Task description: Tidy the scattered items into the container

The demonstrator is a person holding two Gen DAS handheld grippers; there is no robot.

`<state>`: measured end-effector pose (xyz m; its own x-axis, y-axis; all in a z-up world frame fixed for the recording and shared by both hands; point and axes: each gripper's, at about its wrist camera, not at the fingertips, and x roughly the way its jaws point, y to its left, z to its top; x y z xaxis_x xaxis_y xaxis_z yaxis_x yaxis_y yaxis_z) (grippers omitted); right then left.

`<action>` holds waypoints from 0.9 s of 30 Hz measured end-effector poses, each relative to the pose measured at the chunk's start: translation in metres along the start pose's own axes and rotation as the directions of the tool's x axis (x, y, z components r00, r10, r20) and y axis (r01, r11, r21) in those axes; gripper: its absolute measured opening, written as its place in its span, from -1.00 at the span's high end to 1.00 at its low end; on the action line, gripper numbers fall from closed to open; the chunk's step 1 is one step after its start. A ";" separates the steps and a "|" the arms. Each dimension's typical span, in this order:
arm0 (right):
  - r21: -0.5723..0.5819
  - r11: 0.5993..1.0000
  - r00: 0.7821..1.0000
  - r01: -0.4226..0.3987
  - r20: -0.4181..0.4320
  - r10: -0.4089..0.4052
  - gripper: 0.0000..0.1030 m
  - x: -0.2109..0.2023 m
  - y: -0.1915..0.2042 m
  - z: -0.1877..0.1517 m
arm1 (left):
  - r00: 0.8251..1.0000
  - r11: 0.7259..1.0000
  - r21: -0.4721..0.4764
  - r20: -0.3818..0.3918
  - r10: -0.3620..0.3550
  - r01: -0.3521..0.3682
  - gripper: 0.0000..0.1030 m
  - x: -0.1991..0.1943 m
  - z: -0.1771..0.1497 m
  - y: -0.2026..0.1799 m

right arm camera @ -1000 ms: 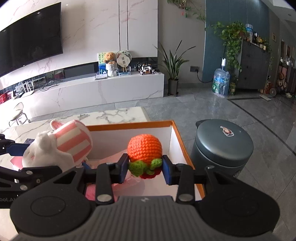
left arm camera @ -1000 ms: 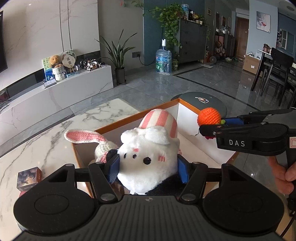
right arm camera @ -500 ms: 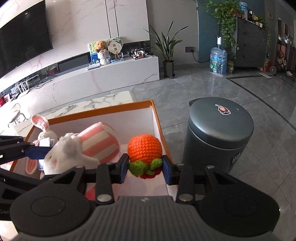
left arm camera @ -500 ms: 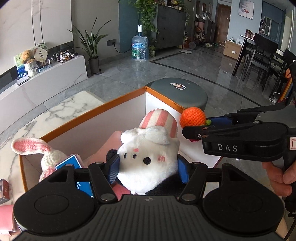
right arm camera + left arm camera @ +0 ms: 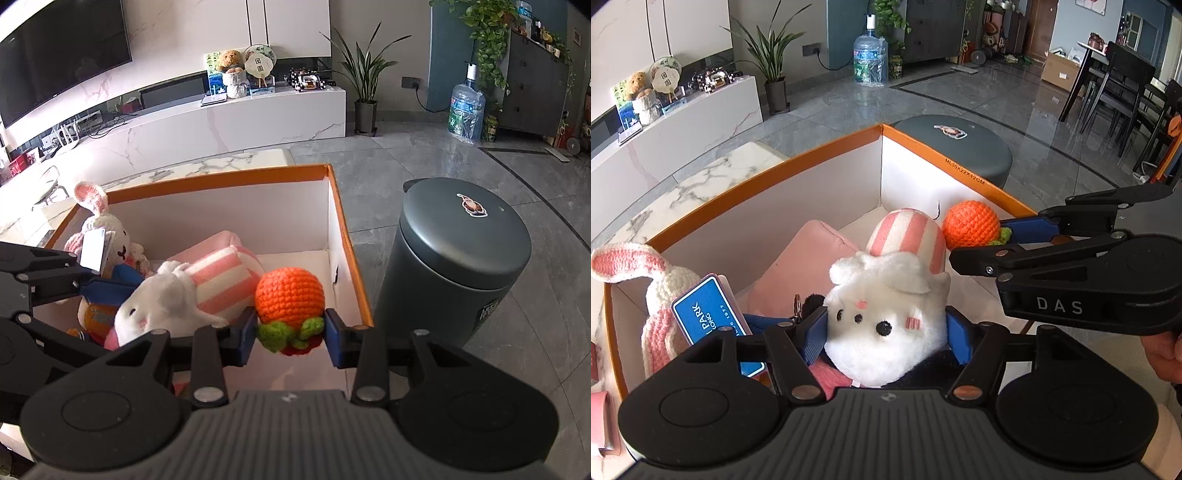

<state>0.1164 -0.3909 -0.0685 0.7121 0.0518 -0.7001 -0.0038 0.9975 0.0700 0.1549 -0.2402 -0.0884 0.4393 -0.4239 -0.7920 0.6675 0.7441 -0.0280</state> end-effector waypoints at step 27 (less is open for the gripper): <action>-0.083 0.996 0.997 0.046 -0.057 -0.050 0.16 0.005 0.011 0.000 | 0.999 1.000 -0.015 0.020 -0.025 0.026 -0.60 -0.014 -0.013 0.010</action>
<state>0.1199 -0.3795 -0.0716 0.6702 0.0041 -0.7422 -0.0297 0.9993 -0.0213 0.1478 -0.2202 -0.0854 0.4344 -0.4531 -0.7784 0.6692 0.7408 -0.0577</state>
